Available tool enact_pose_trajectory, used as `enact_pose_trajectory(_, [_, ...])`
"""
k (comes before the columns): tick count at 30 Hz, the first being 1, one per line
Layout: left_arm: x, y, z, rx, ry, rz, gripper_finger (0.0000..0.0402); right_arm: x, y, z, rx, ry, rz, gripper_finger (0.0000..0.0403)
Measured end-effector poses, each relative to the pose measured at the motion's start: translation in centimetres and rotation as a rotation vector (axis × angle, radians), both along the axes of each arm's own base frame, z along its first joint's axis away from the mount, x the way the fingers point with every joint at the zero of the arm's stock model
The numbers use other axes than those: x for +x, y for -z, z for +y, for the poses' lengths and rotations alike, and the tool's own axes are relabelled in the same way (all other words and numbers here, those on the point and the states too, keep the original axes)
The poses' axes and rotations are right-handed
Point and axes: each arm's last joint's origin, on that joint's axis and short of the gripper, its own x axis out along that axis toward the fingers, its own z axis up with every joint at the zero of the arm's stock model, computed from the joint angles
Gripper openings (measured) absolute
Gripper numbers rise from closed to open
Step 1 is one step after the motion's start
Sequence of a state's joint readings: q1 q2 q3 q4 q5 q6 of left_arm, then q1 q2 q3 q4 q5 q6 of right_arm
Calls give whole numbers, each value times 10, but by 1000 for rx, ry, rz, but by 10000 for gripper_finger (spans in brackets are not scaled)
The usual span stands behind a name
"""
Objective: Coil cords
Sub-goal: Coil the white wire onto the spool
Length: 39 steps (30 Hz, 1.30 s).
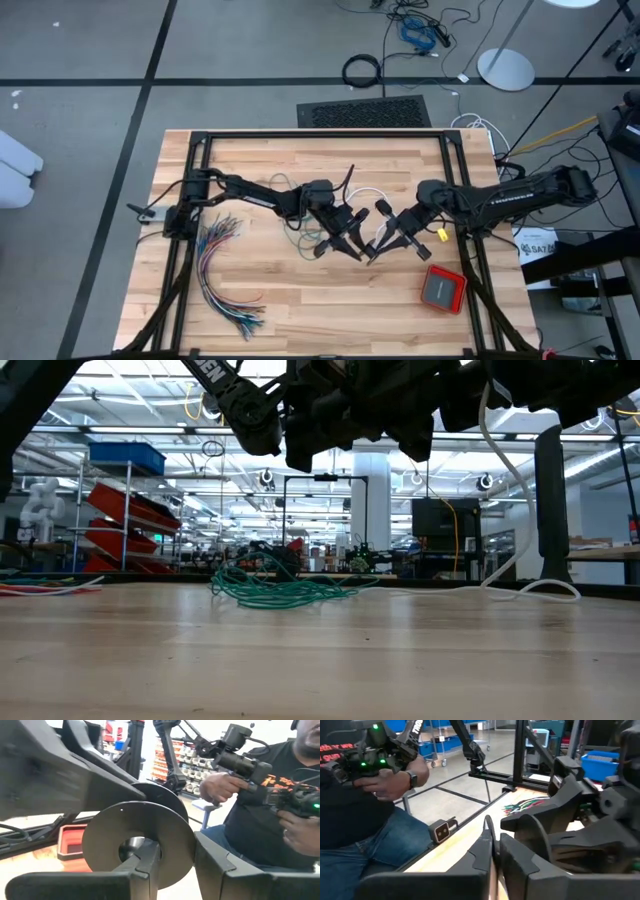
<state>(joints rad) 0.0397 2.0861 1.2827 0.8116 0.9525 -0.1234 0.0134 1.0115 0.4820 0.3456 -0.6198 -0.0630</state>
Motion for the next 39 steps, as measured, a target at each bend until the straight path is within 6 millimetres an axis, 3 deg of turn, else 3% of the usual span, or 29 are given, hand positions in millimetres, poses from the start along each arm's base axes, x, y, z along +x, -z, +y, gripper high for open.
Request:
enact_pose_trajectory(10, [-2,1,-3,-2,93,17,94,-26,-4,-5,-11,190,128,101])
enact_pose_trajectory(31, [-15,-34,6,31,79,-9,94,-34,33,1,-42,287,548,100])
enact_pose_trajectory(39, [-19,-46,6,53,76,-54,94,-42,77,-3,-58,431,528,100])
